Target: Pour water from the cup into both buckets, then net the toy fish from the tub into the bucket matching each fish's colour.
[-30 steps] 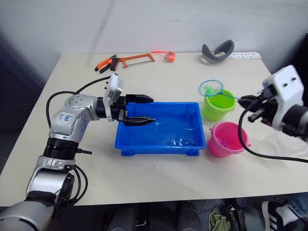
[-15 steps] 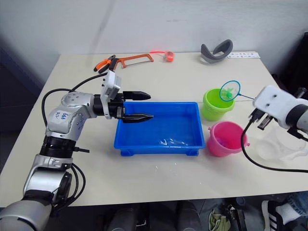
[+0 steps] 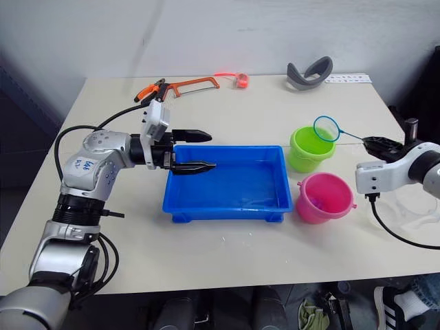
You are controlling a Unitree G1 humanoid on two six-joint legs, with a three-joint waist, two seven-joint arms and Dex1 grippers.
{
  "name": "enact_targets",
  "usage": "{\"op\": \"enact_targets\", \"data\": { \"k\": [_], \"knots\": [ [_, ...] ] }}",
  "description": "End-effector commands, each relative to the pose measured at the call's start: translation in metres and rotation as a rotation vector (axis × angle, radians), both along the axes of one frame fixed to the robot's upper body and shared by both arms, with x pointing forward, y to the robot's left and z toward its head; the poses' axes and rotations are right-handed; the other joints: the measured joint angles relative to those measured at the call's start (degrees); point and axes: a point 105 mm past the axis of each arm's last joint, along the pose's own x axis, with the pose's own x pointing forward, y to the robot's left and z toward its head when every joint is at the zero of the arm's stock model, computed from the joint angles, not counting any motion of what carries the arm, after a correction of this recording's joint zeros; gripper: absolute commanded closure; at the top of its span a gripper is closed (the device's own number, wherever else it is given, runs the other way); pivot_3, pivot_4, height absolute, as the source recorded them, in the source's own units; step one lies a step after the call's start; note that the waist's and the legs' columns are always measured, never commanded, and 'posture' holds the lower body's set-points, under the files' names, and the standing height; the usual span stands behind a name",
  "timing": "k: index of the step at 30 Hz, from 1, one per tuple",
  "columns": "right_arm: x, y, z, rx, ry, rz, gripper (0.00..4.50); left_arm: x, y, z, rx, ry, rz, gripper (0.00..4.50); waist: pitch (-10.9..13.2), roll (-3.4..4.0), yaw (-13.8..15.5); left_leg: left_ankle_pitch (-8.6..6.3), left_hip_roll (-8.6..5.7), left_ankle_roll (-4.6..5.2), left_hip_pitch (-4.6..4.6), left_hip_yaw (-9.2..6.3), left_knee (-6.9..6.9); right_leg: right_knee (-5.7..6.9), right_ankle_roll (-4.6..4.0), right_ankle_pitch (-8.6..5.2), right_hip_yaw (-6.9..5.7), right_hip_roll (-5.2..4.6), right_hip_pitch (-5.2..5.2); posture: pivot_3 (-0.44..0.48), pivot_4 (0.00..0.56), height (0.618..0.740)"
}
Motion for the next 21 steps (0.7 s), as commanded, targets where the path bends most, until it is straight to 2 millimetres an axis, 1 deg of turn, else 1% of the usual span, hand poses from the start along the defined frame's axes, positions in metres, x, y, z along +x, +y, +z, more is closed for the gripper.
{"op": "enact_targets", "data": {
  "k": [1, 2, 3, 4, 5, 7, 8, 9, 10, 11, 12, 14, 16, 17, 18, 21],
  "knots": [
    [-0.003, 0.004, 0.021, 0.487, -0.001, -0.024, 4.5, -0.016, 0.004, 0.0, 0.063, -0.025, -0.072, 0.02, 0.0, -0.01, 0.03, 0.0, 0.04, 0.0, 0.03, -0.02, 0.0, -0.03, 0.0, 0.0, -0.02, 0.06, 0.06, 0.0, 0.15, 0.74],
    [-0.005, 0.008, 0.021, 0.643, 0.041, -0.018, 4.5, -0.02, 0.006, -0.003, 0.085, -0.023, -0.088, 0.02, 0.02, -0.04, -0.12, 0.0, 0.03, 0.0, 0.04, -0.03, 0.0, -0.02, 0.0, 0.0, -0.02, 0.06, 0.08, 0.0, 0.15, 0.74],
    [-0.006, 0.012, 0.021, 0.728, 0.072, -0.013, 4.5, -0.023, 0.008, -0.004, 0.097, -0.023, -0.097, 0.02, 0.01, -0.01, -0.17, 0.0, 0.1, -0.01, 0.11, -0.06, -0.02, -0.05, 0.0, 0.0, -0.01, 0.14, 0.17, 0.0, 0.15, 0.74],
    [-0.013, 0.025, 0.02, 0.862, 0.16, 0.029, 4.5, -0.03, 0.015, -0.005, 0.12, -0.008, -0.118, 0.02, 0.03, 0.03, -0.09, -0.01, 0.1, -0.01, 0.18, -0.07, -0.03, 0.0, -0.01, 0.0, -0.01, 0.17, 0.25, 0.0, 0.15, 0.74],
    [-0.019, 0.034, 0.02, 0.933, 0.225, 0.06, 4.5, -0.036, 0.019, -0.006, 0.134, 0.004, -0.131, 0.02, 0.03, 0.04, -0.09, 0.0, 0.1, -0.01, 0.16, -0.08, -0.03, -0.01, -0.01, 0.0, -0.01, 0.17, 0.22, 0.0, 0.15, 0.74],
    [-0.034, 0.058, 0.019, 1.149, 0.398, 0.144, 4.5, -0.056, 0.037, -0.012, 0.211, 0.043, -0.18, 0.02, 0.04, 0.04, -0.12, -0.01, 0.13, -0.01, 0.18, -0.14, -0.03, 0.01, -0.05, -0.02, -0.01, 0.17, 0.23, 0.0, 0.15, 0.74],
    [-0.039, 0.064, 0.02, 1.209, 0.448, 0.161, 4.5, -0.063, 0.042, -0.014, 0.239, 0.057, -0.195, 0.02, 0.03, 0.05, -0.24, -0.01, 0.16, -0.01, 0.18, -0.14, -0.05, 0.0, -0.06, -0.02, -0.01, 0.18, 0.23, 0.0, 0.15, 0.74],
    [-0.046, 0.075, 0.019, 1.282, 0.533, 0.195, 4.5, -0.072, 0.051, -0.02, 0.287, 0.076, -0.212, 0.02, 0.03, 0.05, -0.19, -0.04, 0.19, -0.01, 0.22, -0.16, -0.07, 0.01, -0.07, -0.03, -0.03, 0.18, 0.28, 0.0, 0.15, 0.74],
    [-0.051, 0.082, 0.019, 1.321, 0.588, 0.213, 4.5, -0.078, 0.055, -0.023, 0.316, 0.088, -0.222, 0.02, 0.03, 0.05, -0.11, -0.05, 0.18, 0.0, 0.22, -0.18, -0.05, -0.03, -0.08, -0.03, -0.04, 0.15, 0.3, 0.0, 0.15, 0.74],
    [-0.059, 0.094, 0.017, 1.361, 0.68, 0.254, 4.5, -0.085, 0.063, -0.027, 0.351, 0.102, -0.223, 0.02, 0.03, 0.05, -0.04, -0.07, 0.16, 0.03, 0.22, -0.2, -0.05, -0.07, -0.09, -0.04, -0.07, 0.11, 0.31, 0.0, 0.15, 0.74],
    [-0.066, 0.102, 0.015, 1.384, 0.744, 0.279, 4.5, -0.09, 0.068, -0.03, 0.374, 0.112, -0.224, 0.02, 0.03, 0.05, 0.1, -0.1, 0.13, 0.06, 0.27, -0.23, -0.05, -0.09, -0.1, -0.04, -0.11, 0.04, 0.39, 0.0, 0.15, 0.74],
    [-0.078, 0.119, 0.008, 1.374, 0.872, 0.328, 4.5, -0.097, 0.078, -0.034, 0.418, 0.123, -0.211, 0.02, 0.03, 0.05, 0.38, -0.23, 0.07, 0.13, 0.26, -0.35, -0.04, -0.14, -0.12, -0.05, -0.24, -0.11, 0.47, 0.0, 0.15, 0.74],
    [-0.09, 0.137, -0.009, 1.324, 0.997, 0.364, 4.5, -0.102, 0.088, -0.042, 0.489, 0.107, -0.192, 0.02, 0.03, 0.05, 0.47, -0.27, 0.01, 0.15, 0.22, -0.44, -0.04, -0.19, -0.12, -0.05, -0.3, -0.2, 0.48, 0.0, 0.15, 0.74],
    [-0.093, 0.146, -0.02, 1.322, 1.037, 0.382, 4.5, -0.104, 0.092, -0.046, 0.532, 0.084, -0.179, 0.02, 0.01, 0.02, 0.37, -0.31, 0.01, 0.14, 0.22, -0.45, -0.05, -0.24, -0.13, -0.04, -0.31, -0.22, 0.5, 0.0, 0.15, 0.74],
    [-0.094, 0.153, -0.027, 1.324, 1.059, 0.395, 4.5, -0.105, 0.094, -0.049, 0.56, 0.066, -0.172, 0.02, -0.01, -0.02, 0.31, -0.34, 0.02, 0.12, 0.23, -0.47, -0.07, -0.29, -0.13, -0.04, -0.3, -0.24, 0.54, 0.0, 0.15, 0.74],
    [-0.105, 0.173, -0.057, 1.209, 1.165, 0.428, 4.5, -0.111, 0.099, -0.054, 0.592, 0.057, -0.162, 0.02, 0.01, 0.02, 0.2, -0.38, 0.05, 0.07, 0.2, -0.44, -0.1, -0.35, -0.16, -0.03, -0.32, -0.24, 0.49, 0.0, 0.15, 0.74]
  ]
}}
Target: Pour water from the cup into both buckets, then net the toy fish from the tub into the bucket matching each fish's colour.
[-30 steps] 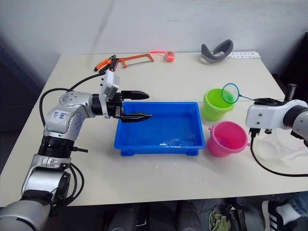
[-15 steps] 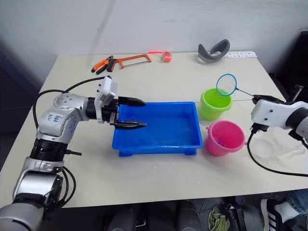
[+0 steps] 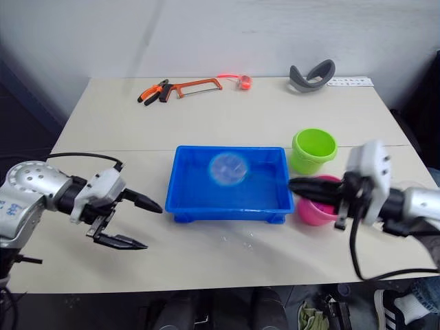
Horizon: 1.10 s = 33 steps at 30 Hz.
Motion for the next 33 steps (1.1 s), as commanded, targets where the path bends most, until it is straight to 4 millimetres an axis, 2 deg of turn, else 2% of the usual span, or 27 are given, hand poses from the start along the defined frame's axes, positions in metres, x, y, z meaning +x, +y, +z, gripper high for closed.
{"op": "enact_targets", "data": {
  "k": [1, 7, 9, 14, 15, 19, 22, 25, 26, 29, 31, 33],
  "knots": [
    [-0.012, 0.02, -0.024, -0.087, -0.031, 0.129, 4.5, -0.006, 0.004, 0.006, 0.033, -0.057, -0.004, 0.02, 0.01, 0.01, -0.05, 0.0, -0.01, 0.0, -0.02, 0.02, -0.02, 0.01, -0.01, -0.01, 0.0, 0.03, -0.04, 0.0, 0.15, 0.74],
    [-0.002, 0.036, -0.079, -0.233, -0.126, 0.188, 4.5, -0.01, 0.012, 0.005, 0.037, -0.039, 0.045, 0.02, 0.0, 0.0, -0.21, 0.0, -0.01, 0.0, -0.01, 0.15, 0.0, 0.04, -0.01, -0.01, 0.01, 0.15, -0.1, 0.0, 0.15, 0.74],
    [0.002, 0.037, -0.089, -0.254, -0.143, 0.193, 4.5, -0.009, 0.012, 0.005, 0.034, -0.046, 0.056, 0.02, -0.02, -0.03, -0.2, 0.01, 0.0, 0.01, 0.0, 0.19, 0.01, 0.11, -0.01, -0.01, 0.03, 0.16, -0.13, 0.0, 0.15, 0.74],
    [0.009, 0.035, -0.103, -0.283, -0.143, 0.166, 2.5, -0.003, 0.013, 0.005, 0.01, -0.057, 0.092, 0.0, -0.01, -0.02, -0.14, 0.02, -0.02, -0.01, -0.01, 0.22, 0.02, 0.19, -0.02, -0.02, 0.06, 0.15, -0.19, 0.0, 0.15, 0.74],
    [0.011, 0.03, -0.099, -0.288, -0.147, 0.145, 1.9, -0.002, 0.013, 0.006, -0.007, -0.046, 0.103, 0.0, -0.01, -0.02, -0.15, 0.02, -0.01, -0.01, -0.01, 0.22, 0.02, 0.2, -0.02, -0.02, 0.06, 0.15, -0.19, 0.0, 0.15, 0.74],
    [0.01, 0.011, -0.076, -0.28, -0.146, 0.075, 0.07, 0.0, 0.013, 0.009, -0.063, 0.016, 0.143, 0.0, 0.0, 0.0, 0.04, 0.03, 0.0, -0.02, -0.02, 0.21, 0.02, 0.23, -0.02, -0.02, 0.06, 0.16, -0.21, 0.0, 0.15, 0.74],
    [0.002, -0.012, -0.041, -0.221, -0.099, -0.03, 0.02, 0.005, 0.022, 0.012, -0.122, 0.079, 0.207, 0.0, 0.02, 0.05, 0.12, 0.03, 0.0, -0.01, -0.04, 0.2, 0.03, 0.24, -0.02, -0.02, 0.06, 0.16, -0.21, 0.0, 0.15, 0.74],
    [-0.011, -0.043, -0.01, -0.2, -0.026, -0.157, 0.02, 0.019, 0.032, 0.019, -0.21, 0.105, 0.304, 0.0, 0.02, 0.04, 0.3, 0.04, 0.03, -0.01, 0.0, 0.15, 0.02, 0.24, -0.02, -0.02, 0.04, 0.18, -0.17, 0.0, 0.15, 0.74],
    [-0.013, -0.051, -0.004, -0.197, -0.008, -0.193, 0.02, 0.023, 0.034, 0.021, -0.23, 0.104, 0.327, 0.0, 0.02, 0.04, 0.41, 0.04, 0.03, -0.01, 0.0, 0.11, 0.02, 0.23, -0.02, -0.02, 0.01, 0.19, -0.13, 0.0, 0.15, 0.74],
    [-0.018, -0.103, 0.006, -0.214, 0.067, -0.449, 0.02, 0.041, 0.046, 0.026, -0.272, 0.079, 0.414, 0.0, -0.04, -0.06, 0.89, 0.04, 0.04, 0.01, 0.05, 0.08, 0.03, 0.21, -0.02, -0.02, -0.01, 0.19, -0.05, 0.0, 0.15, 0.74],
    [-0.02, -0.124, 0.011, -0.216, 0.074, -0.552, 0.02, 0.046, 0.049, 0.026, -0.284, 0.079, 0.433, 0.0, -0.09, -0.14, 1.18, 0.02, 0.0, 0.06, 0.04, 0.05, 0.02, 0.12, -0.02, -0.01, -0.03, 0.16, -0.01, 0.0, 0.15, 0.74],
    [-0.021, -0.157, 0.015, -0.202, 0.066, -0.726, 0.02, 0.056, 0.053, 0.026, -0.3, 0.063, 0.456, 0.0, -0.09, -0.14, 1.26, -0.01, -0.02, 0.1, 0.04, 0.11, 0.02, 0.07, 0.01, 0.0, 0.0, 0.13, -0.02, 0.0, 0.15, 0.74]
  ]
}}
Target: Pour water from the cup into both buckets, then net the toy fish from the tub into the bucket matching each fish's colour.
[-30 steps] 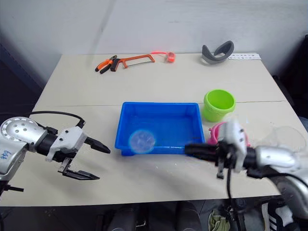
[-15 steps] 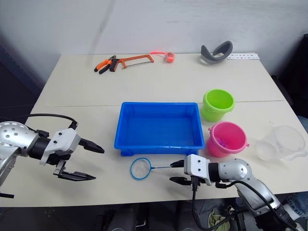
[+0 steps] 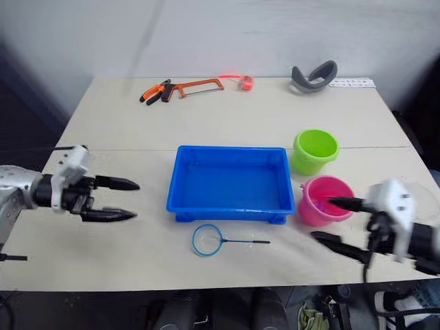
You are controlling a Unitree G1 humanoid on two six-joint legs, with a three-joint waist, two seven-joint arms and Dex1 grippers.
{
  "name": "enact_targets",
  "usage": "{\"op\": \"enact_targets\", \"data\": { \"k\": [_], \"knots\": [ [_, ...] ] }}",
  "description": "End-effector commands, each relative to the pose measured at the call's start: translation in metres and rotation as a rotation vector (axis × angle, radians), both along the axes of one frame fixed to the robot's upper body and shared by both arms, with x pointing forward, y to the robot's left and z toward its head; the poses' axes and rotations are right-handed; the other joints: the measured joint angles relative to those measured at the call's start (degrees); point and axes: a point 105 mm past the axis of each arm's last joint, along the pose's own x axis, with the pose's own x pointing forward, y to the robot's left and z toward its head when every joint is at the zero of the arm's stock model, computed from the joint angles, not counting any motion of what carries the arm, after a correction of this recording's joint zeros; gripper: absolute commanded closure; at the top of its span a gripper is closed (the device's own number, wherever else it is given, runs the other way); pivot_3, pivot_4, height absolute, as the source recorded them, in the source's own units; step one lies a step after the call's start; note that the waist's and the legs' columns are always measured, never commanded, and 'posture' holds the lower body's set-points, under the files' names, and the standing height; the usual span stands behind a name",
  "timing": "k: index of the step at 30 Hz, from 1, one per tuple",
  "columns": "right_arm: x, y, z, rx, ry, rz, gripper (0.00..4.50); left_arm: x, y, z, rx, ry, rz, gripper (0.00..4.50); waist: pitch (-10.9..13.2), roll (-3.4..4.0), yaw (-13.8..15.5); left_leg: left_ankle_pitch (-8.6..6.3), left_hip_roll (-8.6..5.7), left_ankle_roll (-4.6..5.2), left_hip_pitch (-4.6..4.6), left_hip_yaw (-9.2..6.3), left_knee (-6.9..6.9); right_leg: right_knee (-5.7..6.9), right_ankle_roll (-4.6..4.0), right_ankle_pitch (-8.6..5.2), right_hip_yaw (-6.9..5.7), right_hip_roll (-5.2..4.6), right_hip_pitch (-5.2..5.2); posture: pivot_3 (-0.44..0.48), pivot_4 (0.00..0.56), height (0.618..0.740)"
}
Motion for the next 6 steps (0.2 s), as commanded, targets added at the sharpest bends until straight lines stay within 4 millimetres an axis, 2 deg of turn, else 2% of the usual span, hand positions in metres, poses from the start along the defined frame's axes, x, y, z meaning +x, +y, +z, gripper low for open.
{"op": "enact_targets", "data": {
  "k": [1, 3, 6],
  "knots": [
    [-0.004, -0.048, 0.013, -0.02, -0.061, -0.234, 0.02, 0.013, 0.006, 0.004, -0.013, -0.046, 0.033, 0.0, 0.0, 0.0, 0.03, -0.01, 0.0, 0.0, -0.01, 0.01, 0.0, -0.01, 0.0, 0.0, 0.01, -0.01, -0.01, 0.0, 0.15, 0.74],
    [-0.009, -0.066, 0.012, -0.043, -0.062, -0.304, 0.02, 0.021, 0.01, 0.003, -0.017, -0.055, 0.053, 0.0, 0.0, 0.0, 0.05, -0.01, 0.0, -0.01, 0.0, 0.02, -0.01, -0.03, 0.0, 0.0, 0.01, -0.01, -0.01, 0.0, 0.15, 0.74],
    [-0.013, -0.077, 0.009, -0.051, -0.055, -0.34, 0.02, 0.027, 0.012, 0.002, -0.024, -0.06, 0.059, 0.0, 0.0, 0.0, 0.04, -0.02, 0.02, -0.04, -0.01, 0.04, -0.09, -0.06, -0.01, -0.01, 0.0, 0.02, -0.05, 0.0, 0.15, 0.74]
  ]
}}
